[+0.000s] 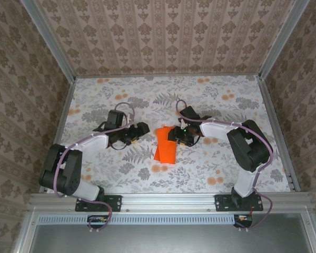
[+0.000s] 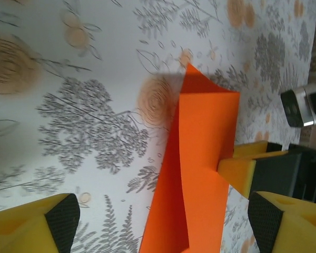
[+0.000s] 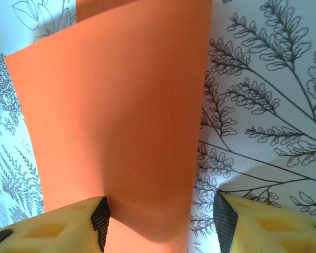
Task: Fold a paper plane with a square sheet of paper (pick it up from the middle)
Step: First fold in half a square sheet of paper at the center of the table.
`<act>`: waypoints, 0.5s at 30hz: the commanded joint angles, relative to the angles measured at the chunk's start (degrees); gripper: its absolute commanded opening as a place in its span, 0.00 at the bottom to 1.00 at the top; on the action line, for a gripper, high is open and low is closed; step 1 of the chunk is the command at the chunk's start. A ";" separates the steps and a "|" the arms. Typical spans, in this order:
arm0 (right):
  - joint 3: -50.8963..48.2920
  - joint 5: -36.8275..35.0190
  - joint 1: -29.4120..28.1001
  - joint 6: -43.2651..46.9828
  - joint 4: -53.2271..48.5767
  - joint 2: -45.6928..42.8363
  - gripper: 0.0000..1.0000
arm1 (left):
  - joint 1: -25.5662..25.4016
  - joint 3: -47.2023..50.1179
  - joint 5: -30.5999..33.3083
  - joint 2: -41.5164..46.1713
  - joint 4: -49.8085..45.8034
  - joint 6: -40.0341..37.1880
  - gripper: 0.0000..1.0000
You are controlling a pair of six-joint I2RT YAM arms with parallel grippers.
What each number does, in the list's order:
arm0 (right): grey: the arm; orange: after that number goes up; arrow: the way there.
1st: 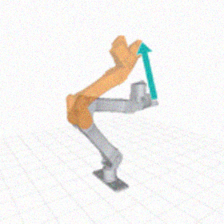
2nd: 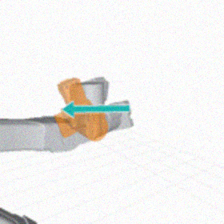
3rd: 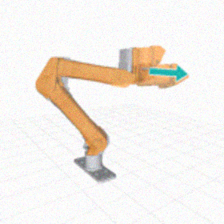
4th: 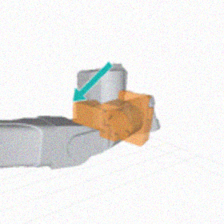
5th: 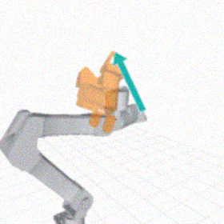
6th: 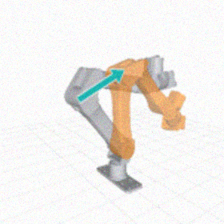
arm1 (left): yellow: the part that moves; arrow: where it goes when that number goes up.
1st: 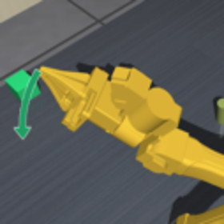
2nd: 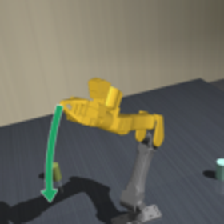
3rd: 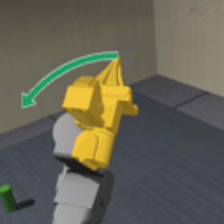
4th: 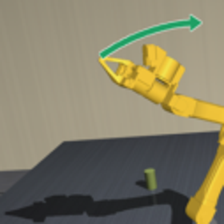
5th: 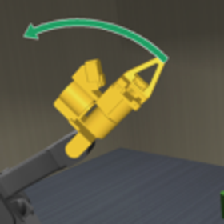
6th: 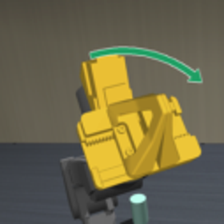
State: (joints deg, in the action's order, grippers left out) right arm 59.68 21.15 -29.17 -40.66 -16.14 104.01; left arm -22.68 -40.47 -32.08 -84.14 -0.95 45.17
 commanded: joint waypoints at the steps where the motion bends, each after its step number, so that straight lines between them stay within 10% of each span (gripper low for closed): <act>1: 1.02 -1.28 -0.01 -0.23 -0.88 -0.40 0.59 | -2.39 0.84 -2.96 -1.85 4.25 1.71 0.84; 15: -2.06 2.70 0.95 -4.98 6.49 -2.40 0.60 | -10.36 1.24 -6.78 -10.25 16.09 7.42 0.56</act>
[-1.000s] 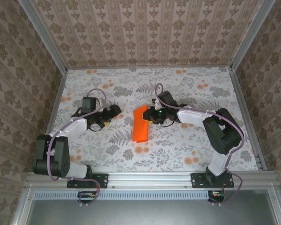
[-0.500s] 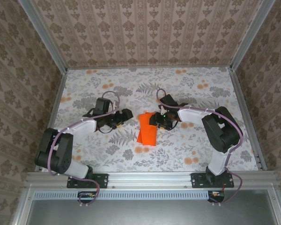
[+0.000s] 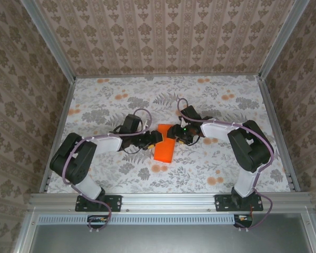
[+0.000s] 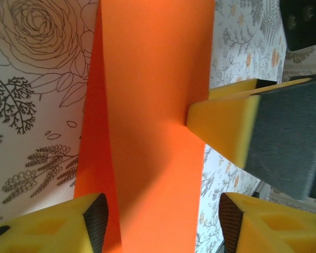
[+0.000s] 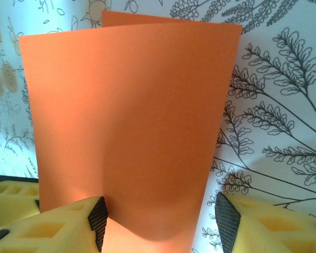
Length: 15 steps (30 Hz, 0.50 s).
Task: Fold a paper plane with a square sheet of paper (pick it up from the middle)
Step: First fold in half a square sheet of paper at the center of the table.
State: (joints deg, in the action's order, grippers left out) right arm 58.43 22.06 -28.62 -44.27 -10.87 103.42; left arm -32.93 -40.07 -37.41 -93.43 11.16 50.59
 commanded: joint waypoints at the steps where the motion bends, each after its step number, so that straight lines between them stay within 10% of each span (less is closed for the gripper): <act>1: -0.87 1.90 0.50 -1.37 1.21 -1.81 0.60 | -0.12 0.91 -1.46 -1.15 4.66 2.24 0.53; 10: -3.51 2.70 2.61 -0.29 2.23 -5.31 0.61 | -0.12 2.22 -2.48 -1.13 13.44 5.71 0.06; 15: -8.74 4.94 6.16 -1.41 7.28 -11.59 0.65 | -0.89 2.45 -2.98 -1.46 19.75 9.65 0.00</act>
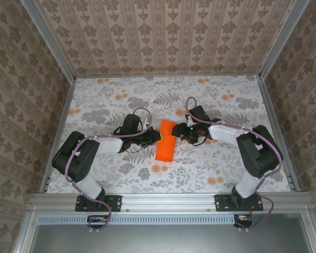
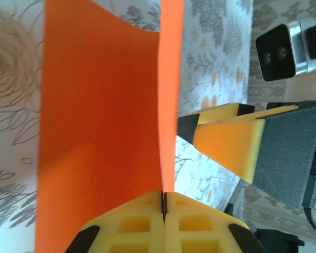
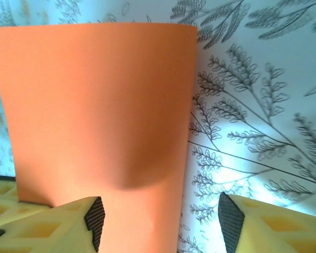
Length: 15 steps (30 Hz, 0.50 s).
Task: Fold a paper plane with a square sheet of paper (pick it up from the middle)
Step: First fold in half a square sheet of paper at the center of the table.
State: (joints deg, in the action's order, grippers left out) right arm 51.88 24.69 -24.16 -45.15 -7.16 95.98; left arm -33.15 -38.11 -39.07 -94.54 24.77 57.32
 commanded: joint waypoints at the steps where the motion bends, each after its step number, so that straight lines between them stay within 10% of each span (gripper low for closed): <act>1: -3.10 2.95 2.31 -0.72 4.44 -5.34 0.67 | -0.86 0.30 -1.00 -0.72 6.61 3.58 0.00; 15: -3.25 12.50 4.39 0.14 6.14 0.13 0.75 | -2.14 0.43 4.13 -6.53 10.63 7.43 0.00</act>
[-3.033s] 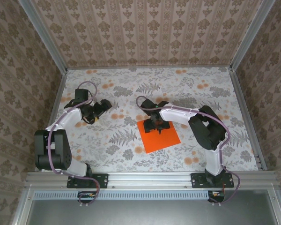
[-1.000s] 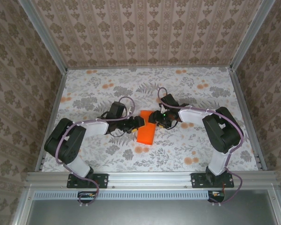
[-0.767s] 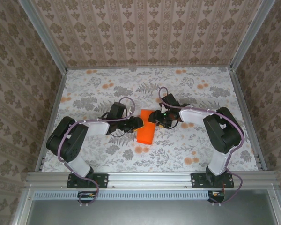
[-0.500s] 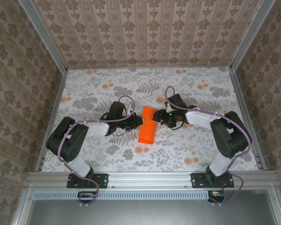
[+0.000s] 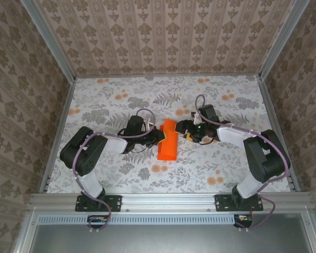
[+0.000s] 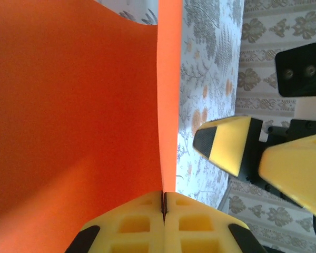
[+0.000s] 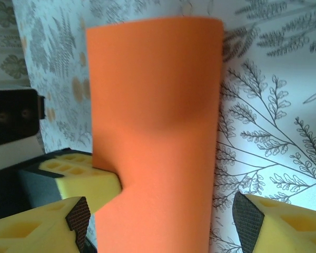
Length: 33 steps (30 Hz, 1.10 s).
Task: Fold a paper plane with a square sheet of paper (pick it up from the middle)
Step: First fold in half a square sheet of paper at the center of the table.
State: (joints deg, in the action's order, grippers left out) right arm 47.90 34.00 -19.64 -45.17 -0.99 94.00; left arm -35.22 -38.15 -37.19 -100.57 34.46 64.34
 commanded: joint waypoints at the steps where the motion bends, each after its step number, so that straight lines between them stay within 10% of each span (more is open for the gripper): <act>1: 1.09 3.14 -0.30 0.25 -0.48 2.93 0.75 | -0.04 0.52 2.65 -0.44 -0.17 -0.07 0.00; 16: 9.58 0.13 -4.18 4.04 -10.33 11.86 0.56 | 0.33 -2.18 5.22 0.38 -12.61 -5.17 0.06; 33: 15.10 -16.61 -6.90 6.85 -25.43 18.20 0.40 | 7.02 -1.94 6.22 11.68 -23.23 -9.49 0.69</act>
State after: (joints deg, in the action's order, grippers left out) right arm 63.33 25.32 -26.22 -38.09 -20.32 108.25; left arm -28.97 -39.77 -31.77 -91.72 15.00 57.28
